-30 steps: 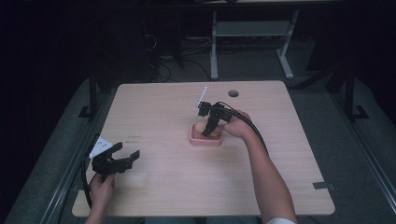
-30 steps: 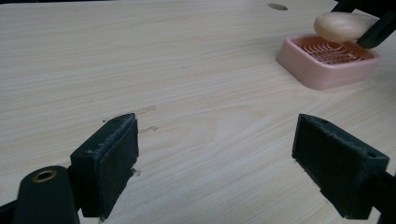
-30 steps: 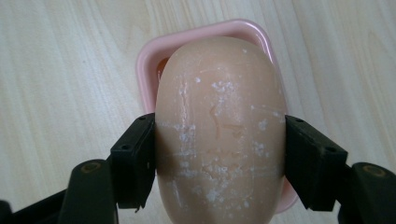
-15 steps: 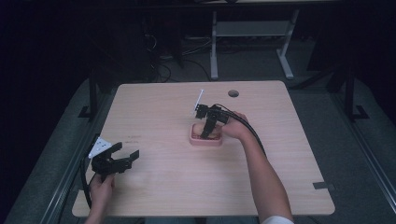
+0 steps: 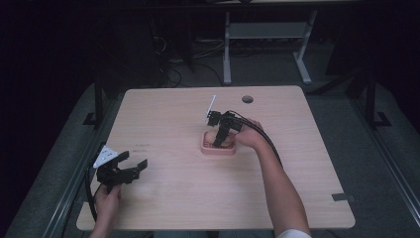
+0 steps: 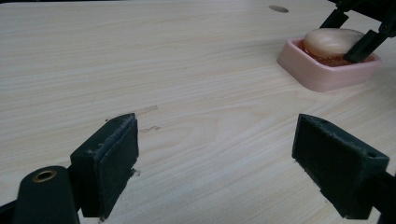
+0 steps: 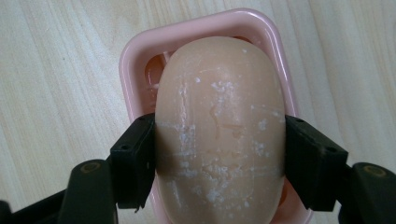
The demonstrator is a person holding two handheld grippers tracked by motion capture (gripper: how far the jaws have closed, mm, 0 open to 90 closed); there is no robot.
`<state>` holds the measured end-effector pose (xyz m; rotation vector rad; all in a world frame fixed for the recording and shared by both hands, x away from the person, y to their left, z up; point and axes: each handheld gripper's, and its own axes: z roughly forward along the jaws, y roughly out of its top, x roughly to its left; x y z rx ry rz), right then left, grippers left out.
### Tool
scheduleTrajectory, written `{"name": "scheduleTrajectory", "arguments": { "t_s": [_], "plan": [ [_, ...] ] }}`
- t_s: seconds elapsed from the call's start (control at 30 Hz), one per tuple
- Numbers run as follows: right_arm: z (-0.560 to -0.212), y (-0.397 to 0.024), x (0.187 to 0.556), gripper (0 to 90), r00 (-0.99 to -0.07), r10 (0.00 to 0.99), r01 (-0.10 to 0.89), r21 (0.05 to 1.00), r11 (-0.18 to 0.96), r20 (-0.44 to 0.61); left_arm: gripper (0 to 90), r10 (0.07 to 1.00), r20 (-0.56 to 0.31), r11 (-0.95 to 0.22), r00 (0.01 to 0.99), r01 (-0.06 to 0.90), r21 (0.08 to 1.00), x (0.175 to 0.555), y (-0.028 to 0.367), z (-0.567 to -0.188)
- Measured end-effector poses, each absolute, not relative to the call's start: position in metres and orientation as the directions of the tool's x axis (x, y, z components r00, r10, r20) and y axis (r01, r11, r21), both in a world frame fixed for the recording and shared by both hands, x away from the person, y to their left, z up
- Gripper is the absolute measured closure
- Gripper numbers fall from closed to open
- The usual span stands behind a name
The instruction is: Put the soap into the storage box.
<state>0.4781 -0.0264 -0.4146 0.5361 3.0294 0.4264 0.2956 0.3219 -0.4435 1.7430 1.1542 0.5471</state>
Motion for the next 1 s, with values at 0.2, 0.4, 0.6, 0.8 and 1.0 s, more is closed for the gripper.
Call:
{"name": "scheduleTrajectory", "arguments": {
  "t_s": [0.2, 0.4, 0.6, 0.8, 1.0],
  "plan": [
    [-0.414, -0.027, 0.478, 31.5, -0.939, 0.343, 0.334, 0.277, 0.901, 0.018, 14.3, 0.88, -0.123, -0.116, 0.458, 0.459, 0.881, 0.296, 0.322, -0.443],
    [-0.416, -0.026, 0.479, 31.4, -0.94, 0.34, 0.332, 0.267, 0.904, 0.018, 14.3, 0.881, -0.125, -0.113, 0.456, 0.46, 0.881, 0.296, 0.322, -0.443],
    [-0.416, -0.027, 0.479, 31.4, -0.939, 0.343, 0.334, 0.27, 0.903, 0.017, 14.3, 0.88, -0.122, -0.118, 0.459, 0.459, 0.88, 0.296, 0.322, -0.443],
    [-0.404, -0.029, 0.477, 33.6, -0.939, 0.343, 0.326, 0.335, 0.884, 0.008, 14.2, 0.879, -0.123, -0.119, 0.461, 0.46, 0.88, 0.296, 0.322, -0.443],
    [-0.403, -0.033, 0.476, 30.6, -0.936, 0.353, 0.34, 0.32, 0.884, 0.02, 14.3, 0.88, -0.12, -0.121, 0.46, 0.46, 0.879, 0.296, 0.321, -0.443]
  ]
}}
